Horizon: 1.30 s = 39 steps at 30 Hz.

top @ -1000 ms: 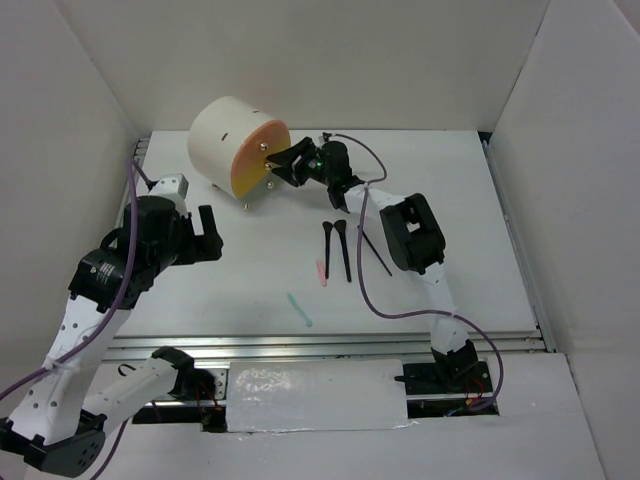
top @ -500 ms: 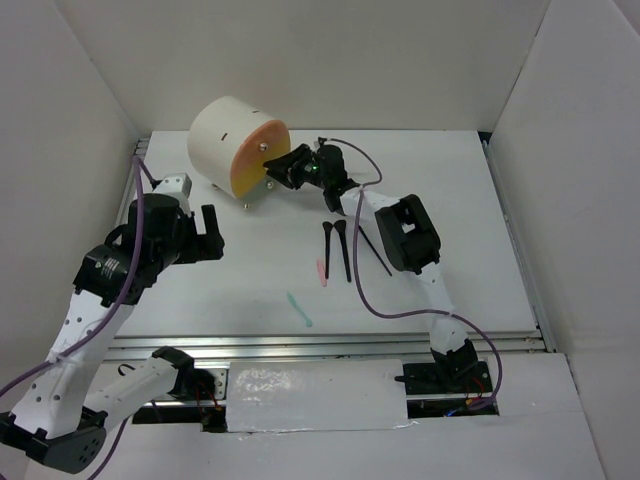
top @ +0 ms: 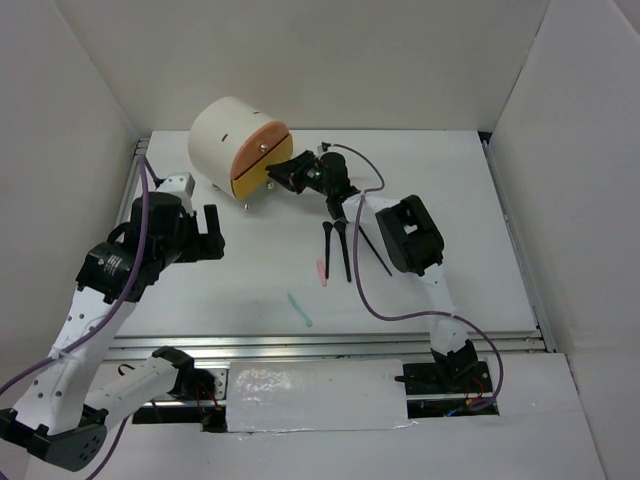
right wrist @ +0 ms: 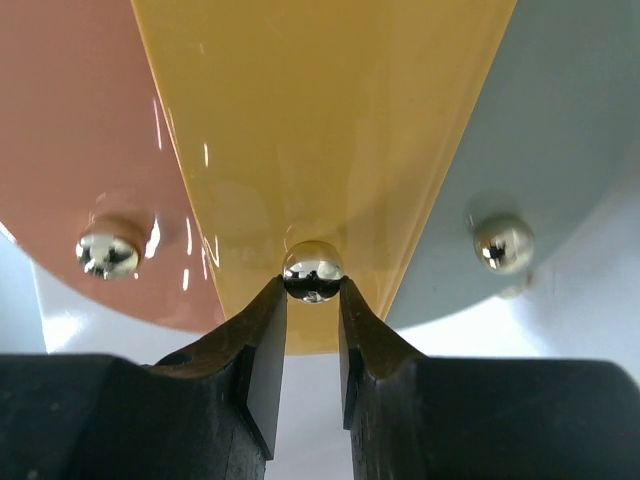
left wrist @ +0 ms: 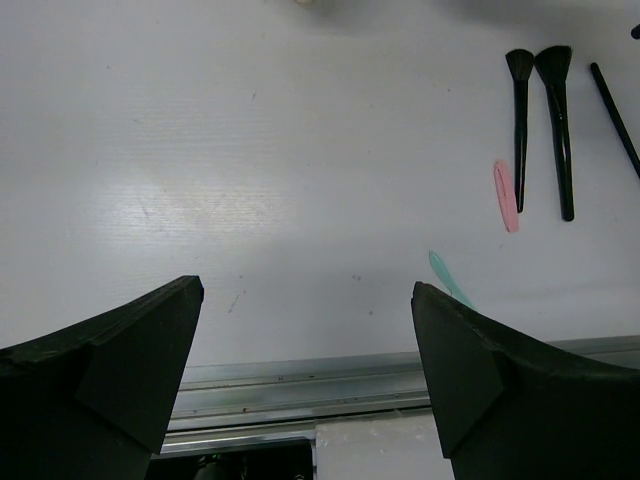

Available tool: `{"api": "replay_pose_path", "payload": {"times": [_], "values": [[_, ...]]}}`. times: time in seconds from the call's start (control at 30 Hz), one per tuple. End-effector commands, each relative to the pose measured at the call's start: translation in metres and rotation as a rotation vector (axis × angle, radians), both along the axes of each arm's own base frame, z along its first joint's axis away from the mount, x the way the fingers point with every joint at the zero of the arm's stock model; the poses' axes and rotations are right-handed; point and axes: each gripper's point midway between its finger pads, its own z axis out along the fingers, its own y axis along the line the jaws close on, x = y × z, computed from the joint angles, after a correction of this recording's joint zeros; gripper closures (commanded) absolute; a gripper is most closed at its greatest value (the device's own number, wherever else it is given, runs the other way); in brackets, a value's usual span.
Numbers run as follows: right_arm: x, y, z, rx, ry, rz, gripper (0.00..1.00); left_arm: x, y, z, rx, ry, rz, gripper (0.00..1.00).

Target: Organize the makeup

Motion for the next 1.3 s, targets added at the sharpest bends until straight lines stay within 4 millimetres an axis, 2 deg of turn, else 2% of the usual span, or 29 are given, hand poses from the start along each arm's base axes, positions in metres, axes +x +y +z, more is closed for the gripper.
{"api": "replay_pose_path", "payload": {"times": [0.0, 0.03, 0.07, 0.1, 0.13, 0.23, 0.27, 0.33, 0.37, 0.47, 0.63, 0.93, 1.07, 1.2, 1.23, 1.27], "values": [[-0.016, -0.016, 0.037, 0.026, -0.067, -0.009, 0.85, 0.009, -0.004, 0.014, -0.009, -0.054, -0.017, 0.01], [-0.019, -0.020, 0.043, 0.034, -0.086, -0.011, 0.86, 0.009, -0.004, 0.015, -0.012, -0.056, -0.017, 0.00], [-0.027, -0.025, 0.033, 0.021, -0.071, -0.003, 0.86, 0.010, -0.005, 0.016, -0.014, -0.059, -0.019, 0.01], [-0.029, -0.032, 0.047, 0.030, -0.094, -0.008, 0.86, 0.010, -0.005, 0.015, -0.012, -0.059, -0.018, 0.01], [-0.033, -0.035, 0.051, 0.034, -0.104, -0.006, 0.86, 0.011, -0.005, 0.015, -0.016, -0.061, -0.020, 0.01], [-0.044, -0.047, 0.052, 0.030, -0.110, 0.003, 0.86, 0.013, -0.007, 0.013, -0.020, -0.057, -0.020, 0.01], [-0.050, -0.050, 0.046, 0.027, -0.096, 0.011, 0.86, 0.013, -0.008, 0.013, -0.024, -0.057, -0.024, 0.01], [-0.054, -0.056, 0.051, 0.034, -0.111, 0.011, 0.86, 0.014, -0.009, 0.013, -0.027, -0.058, -0.025, 0.01], [-0.056, -0.060, 0.044, 0.027, -0.098, 0.008, 0.86, 0.016, -0.009, 0.014, -0.029, -0.061, -0.020, 0.01], [-0.063, -0.067, 0.051, 0.035, -0.110, 0.006, 0.86, 0.017, -0.008, 0.015, -0.031, -0.067, -0.008, 0.01], [-0.070, -0.080, 0.052, 0.024, -0.112, 0.005, 0.86, 0.016, -0.007, 0.011, -0.041, -0.061, 0.012, 0.01], [-0.070, -0.083, 0.044, 0.013, -0.101, 0.011, 0.84, 0.015, -0.008, 0.005, -0.049, -0.049, 0.018, 0.00], [-0.067, -0.080, 0.042, 0.008, -0.099, 0.021, 0.57, 0.015, -0.007, 0.007, -0.048, -0.053, 0.019, 0.01], [-0.060, -0.076, 0.047, -0.002, -0.108, 0.032, 0.46, 0.014, -0.005, 0.007, -0.040, -0.052, 0.022, 0.01], [-0.059, -0.076, 0.047, -0.001, -0.107, 0.033, 0.33, 0.014, -0.005, 0.006, -0.038, -0.050, 0.025, 0.01], [-0.059, -0.075, 0.047, 0.000, -0.106, 0.032, 0.26, 0.014, -0.004, 0.007, -0.039, -0.053, 0.028, 0.01]]}}
